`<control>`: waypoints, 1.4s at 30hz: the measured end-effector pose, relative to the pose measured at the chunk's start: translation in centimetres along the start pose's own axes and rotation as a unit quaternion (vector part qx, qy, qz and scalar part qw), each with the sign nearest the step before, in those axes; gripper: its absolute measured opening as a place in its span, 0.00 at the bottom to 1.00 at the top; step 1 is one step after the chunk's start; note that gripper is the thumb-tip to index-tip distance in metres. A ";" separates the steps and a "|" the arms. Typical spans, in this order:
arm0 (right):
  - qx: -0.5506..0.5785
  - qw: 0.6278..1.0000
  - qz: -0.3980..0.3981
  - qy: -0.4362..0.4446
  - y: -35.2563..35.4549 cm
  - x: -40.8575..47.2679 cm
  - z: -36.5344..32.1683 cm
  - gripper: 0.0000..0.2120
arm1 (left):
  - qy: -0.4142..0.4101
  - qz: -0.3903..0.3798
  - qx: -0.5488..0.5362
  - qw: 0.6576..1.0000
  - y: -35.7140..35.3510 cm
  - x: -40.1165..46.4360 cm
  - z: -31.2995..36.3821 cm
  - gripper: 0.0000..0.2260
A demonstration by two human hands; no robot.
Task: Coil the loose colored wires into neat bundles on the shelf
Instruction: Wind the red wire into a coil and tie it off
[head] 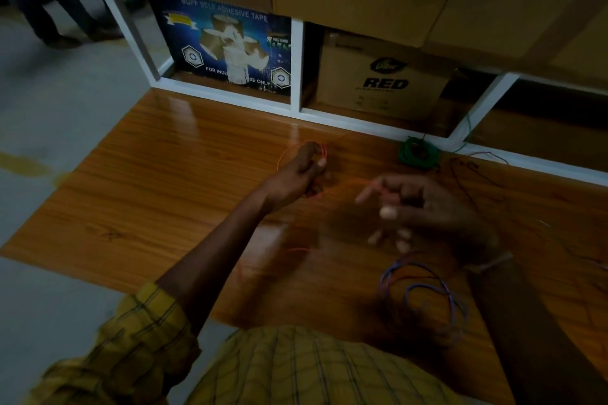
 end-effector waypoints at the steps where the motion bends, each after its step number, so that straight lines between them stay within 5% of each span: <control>1: 0.090 0.995 0.014 0.029 0.6 0.1 -0.1 0.14 | -0.002 -0.009 0.023 1.000 -0.1 -0.3 0.1 0.14; 3: 0.214 0.972 0.054 0.080 1.9 0.5 0.2 0.13 | 0.000 -0.037 0.017 0.999 -0.3 -1.0 0.4 0.13; 7: 0.191 0.968 0.158 0.030 3.9 1.8 -0.3 0.20 | -0.002 -0.122 -0.047 0.991 -0.3 -2.4 0.6 0.16; 12: -0.052 0.964 0.260 -0.013 4.4 3.4 -0.8 0.15 | 0.000 -0.264 -0.213 0.941 -0.4 -3.7 0.8 0.20; 16: -0.277 0.896 0.344 -0.036 4.7 4.2 1.0 0.18 | -0.014 -0.337 -0.354 0.872 -0.5 -4.2 1.0 0.22; 19: -0.337 0.884 0.315 -0.075 5.0 4.4 3.4 0.16 | -0.012 -0.373 -0.416 0.829 -0.8 -4.4 1.4 0.21; 23: -0.313 0.916 0.212 -0.138 1.7 3.9 6.6 0.13 | -0.041 -0.381 -0.465 0.798 -1.3 -4.7 2.3 0.21; 30: -0.053 0.975 0.060 -0.207 -5.7 2.6 7.4 0.11 | -0.054 -0.242 -0.506 0.826 -1.9 -2.8 3.1 0.20; 34: 0.093 0.974 -0.047 -0.202 -6.7 1.0 5.0 0.16 | -0.047 -0.098 -0.388 0.915 -1.7 -1.7 3.1 0.18; 39: 0.014 0.978 -0.111 -0.178 -4.6 -0.9 -0.1 0.16 | -0.052 0.008 -0.133 0.990 -1.3 -1.6 2.3 0.16; 42: -0.071 0.989 -0.052 -0.116 -2.0 -1.9 -3.2 0.10 | -0.032 -0.002 -0.004 0.999 -1.4 -2.6 1.8 0.15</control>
Point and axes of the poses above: each hand's wrist, its own x-axis towards the middle knuckle, its own y-axis out of the back of the hand, z = x × y, the point moved 1 cm from there along x, towards the middle knuckle, and after that the axes turned 14 degrees about y, right-handed, at the moved point
